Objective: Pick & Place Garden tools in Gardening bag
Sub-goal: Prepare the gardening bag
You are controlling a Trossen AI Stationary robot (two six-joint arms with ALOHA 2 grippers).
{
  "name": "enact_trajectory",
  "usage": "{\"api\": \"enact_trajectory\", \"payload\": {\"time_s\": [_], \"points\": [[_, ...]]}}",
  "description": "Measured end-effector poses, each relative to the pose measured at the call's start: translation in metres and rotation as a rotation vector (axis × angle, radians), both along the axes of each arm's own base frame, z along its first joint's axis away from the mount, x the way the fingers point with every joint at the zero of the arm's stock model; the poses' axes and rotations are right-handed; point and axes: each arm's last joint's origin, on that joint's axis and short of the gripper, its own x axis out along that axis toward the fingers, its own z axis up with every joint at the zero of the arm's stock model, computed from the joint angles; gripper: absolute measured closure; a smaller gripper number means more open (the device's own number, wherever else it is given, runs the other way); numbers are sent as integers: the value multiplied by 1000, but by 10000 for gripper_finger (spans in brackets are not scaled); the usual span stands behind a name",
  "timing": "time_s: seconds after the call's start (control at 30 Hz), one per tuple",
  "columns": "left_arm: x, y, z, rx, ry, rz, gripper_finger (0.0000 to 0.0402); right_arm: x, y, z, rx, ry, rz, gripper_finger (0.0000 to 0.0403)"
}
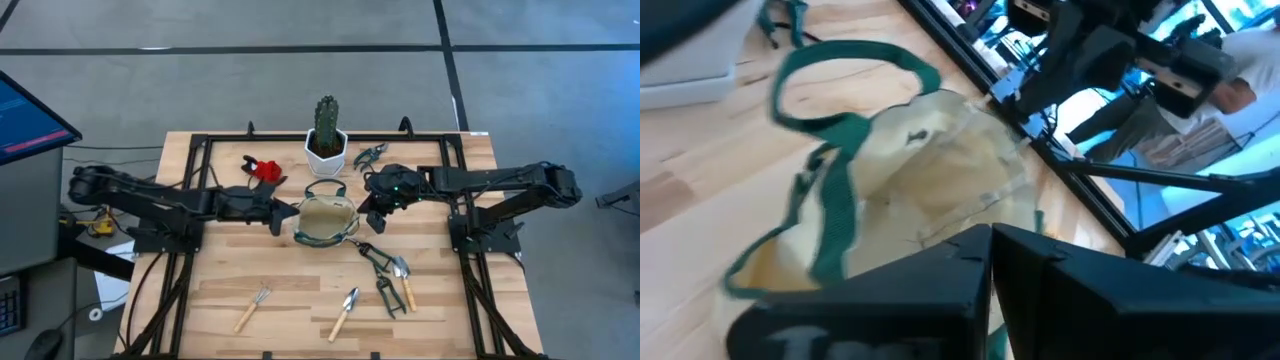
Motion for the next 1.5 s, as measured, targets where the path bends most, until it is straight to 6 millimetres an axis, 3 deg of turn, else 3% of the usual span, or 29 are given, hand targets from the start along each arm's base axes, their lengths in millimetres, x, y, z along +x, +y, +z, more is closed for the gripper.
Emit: {"api": "enact_trajectory", "payload": {"time_s": [0.3,0.57,0.73,0.93,1.1,1.5], "points": [[11,-1,-15,-24,68,7,400,9,-1,-6,-13,-11,1,403],[15,-1,-7,-28,37,8,400,34,-1,-25,-10,-3,9,403],[23,-1,-6,-32,38,0,400,49,-2,-19,-38,-12,37,403],[28,9,-22,-69,108,30,400,62,-1,-15,-64,56,92,403],[35,19,-26,-88,123,71,401,63,6,-23,-56,136,141,403],[31,38,-30,-58,197,152,401,55,18,-17,-45,161,207,403]]}}
